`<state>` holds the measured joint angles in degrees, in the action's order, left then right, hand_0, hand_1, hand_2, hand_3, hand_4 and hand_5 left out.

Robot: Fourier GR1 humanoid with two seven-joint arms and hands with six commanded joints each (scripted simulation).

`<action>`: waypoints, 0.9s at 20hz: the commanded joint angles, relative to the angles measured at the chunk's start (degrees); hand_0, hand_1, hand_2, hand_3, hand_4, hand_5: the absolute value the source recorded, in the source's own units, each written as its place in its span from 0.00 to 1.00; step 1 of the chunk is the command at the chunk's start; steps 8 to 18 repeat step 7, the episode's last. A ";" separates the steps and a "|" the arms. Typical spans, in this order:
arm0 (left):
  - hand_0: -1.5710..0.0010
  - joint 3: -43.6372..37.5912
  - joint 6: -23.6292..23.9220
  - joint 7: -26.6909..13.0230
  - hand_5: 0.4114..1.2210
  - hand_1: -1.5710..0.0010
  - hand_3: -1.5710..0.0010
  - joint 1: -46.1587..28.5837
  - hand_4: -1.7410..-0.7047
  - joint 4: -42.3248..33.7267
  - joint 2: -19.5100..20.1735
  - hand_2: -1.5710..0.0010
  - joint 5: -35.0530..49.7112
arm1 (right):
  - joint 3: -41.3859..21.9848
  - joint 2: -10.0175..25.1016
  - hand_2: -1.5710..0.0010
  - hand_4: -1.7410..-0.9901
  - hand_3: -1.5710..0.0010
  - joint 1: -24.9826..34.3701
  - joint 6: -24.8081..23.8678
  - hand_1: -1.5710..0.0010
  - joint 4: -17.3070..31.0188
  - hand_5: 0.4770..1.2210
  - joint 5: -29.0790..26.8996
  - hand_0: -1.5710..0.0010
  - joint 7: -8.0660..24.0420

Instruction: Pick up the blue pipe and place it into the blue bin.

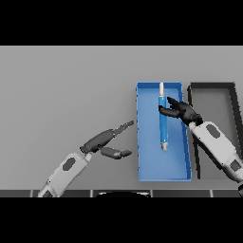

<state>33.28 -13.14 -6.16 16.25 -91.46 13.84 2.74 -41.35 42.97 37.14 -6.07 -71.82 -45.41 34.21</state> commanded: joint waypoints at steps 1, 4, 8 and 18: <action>1.00 0.13 -0.01 0.41 0.07 1.00 1.00 -0.53 0.88 -0.26 0.33 1.00 -0.18 | 0.09 0.05 0.98 0.74 0.99 -0.01 -0.29 0.98 -0.44 0.42 -0.08 0.98 -0.10; 1.00 -0.01 0.57 -0.15 0.07 1.00 1.00 0.41 0.88 -0.51 0.12 1.00 -0.62 | 0.13 0.49 0.99 0.74 0.99 0.24 1.01 0.99 -0.37 0.40 0.01 0.99 -0.64; 1.00 0.02 0.74 -1.83 0.08 1.00 1.00 1.38 0.88 -0.55 -0.51 1.00 -0.47 | -0.11 0.09 0.99 0.74 0.99 0.04 0.95 0.99 -0.65 0.39 0.05 0.99 -0.86; 1.00 0.02 0.74 -1.83 0.08 1.00 1.00 1.38 0.88 -0.55 -0.51 1.00 -0.47 | -0.11 0.09 0.99 0.74 0.99 0.04 0.95 0.99 -0.65 0.39 0.05 0.99 -0.86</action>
